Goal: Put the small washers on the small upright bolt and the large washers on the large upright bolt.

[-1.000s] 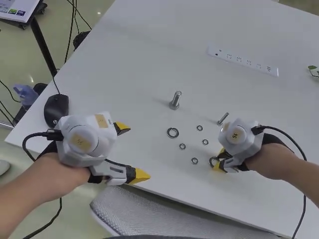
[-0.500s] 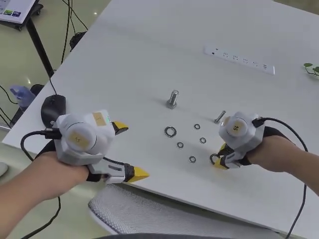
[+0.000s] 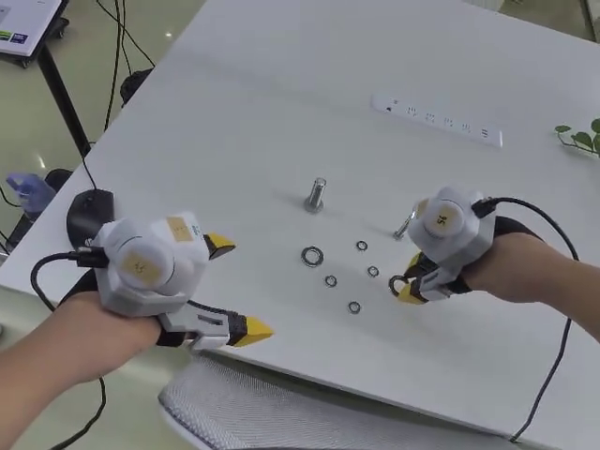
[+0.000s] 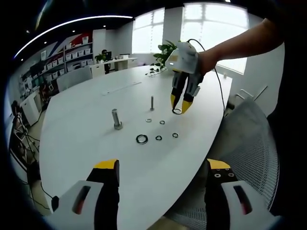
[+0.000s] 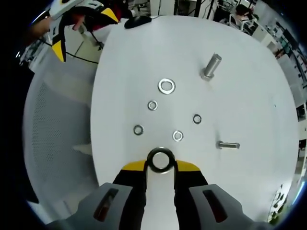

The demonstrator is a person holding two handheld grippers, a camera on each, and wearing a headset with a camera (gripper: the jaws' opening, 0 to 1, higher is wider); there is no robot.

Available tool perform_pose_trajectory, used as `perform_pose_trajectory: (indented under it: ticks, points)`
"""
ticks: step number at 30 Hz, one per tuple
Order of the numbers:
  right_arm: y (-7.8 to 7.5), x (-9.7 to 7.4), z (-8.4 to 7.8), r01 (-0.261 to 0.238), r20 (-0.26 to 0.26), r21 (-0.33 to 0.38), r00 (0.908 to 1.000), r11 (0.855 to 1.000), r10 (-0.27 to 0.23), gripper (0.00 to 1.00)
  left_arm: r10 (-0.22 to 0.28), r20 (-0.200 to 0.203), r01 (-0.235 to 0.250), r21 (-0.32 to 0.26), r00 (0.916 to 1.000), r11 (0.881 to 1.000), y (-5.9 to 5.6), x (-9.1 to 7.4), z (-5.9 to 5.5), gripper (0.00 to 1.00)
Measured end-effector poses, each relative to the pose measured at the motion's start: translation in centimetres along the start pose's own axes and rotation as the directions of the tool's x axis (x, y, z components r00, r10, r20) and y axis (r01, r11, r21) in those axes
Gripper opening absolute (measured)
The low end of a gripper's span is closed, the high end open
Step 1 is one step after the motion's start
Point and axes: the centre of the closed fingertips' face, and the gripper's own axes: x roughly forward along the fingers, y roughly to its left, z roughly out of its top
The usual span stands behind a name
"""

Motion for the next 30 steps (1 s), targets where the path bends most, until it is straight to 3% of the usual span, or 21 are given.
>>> perform_pose_trajectory:
  ticks: [11, 16, 26, 30]
  points:
    - [-3.0, -2.9, 2.9, 0.024, 0.051, -0.013, 0.9984, 1.000, -0.023, 0.20, 0.005, -0.003, -0.005, 0.001, 1.0000, 1.000, 0.6, -0.1, -0.2, 0.74]
    - [-3.4, -4.1, 4.4, 0.025, 0.068, -0.013, 0.9974, 1.000, -0.024, 0.20, 0.010, -0.005, -0.010, 0.006, 0.9999, 1.000, 0.8, 0.0, -0.3, 0.76]
    - [-4.5, -5.0, 7.1, 0.019, 0.079, -0.036, 0.9968, 0.999, -0.016, 0.20, 0.012, -0.006, -0.012, -0.008, 0.9999, 1.000, 0.6, 0.3, -0.5, 0.80]
    - [-5.8, -4.7, 7.9, 0.018, 0.085, -0.040, 0.9963, 0.999, -0.014, 0.20, 0.014, -0.006, -0.014, -0.017, 0.9999, 1.000, 0.7, 0.5, -0.6, 0.83]
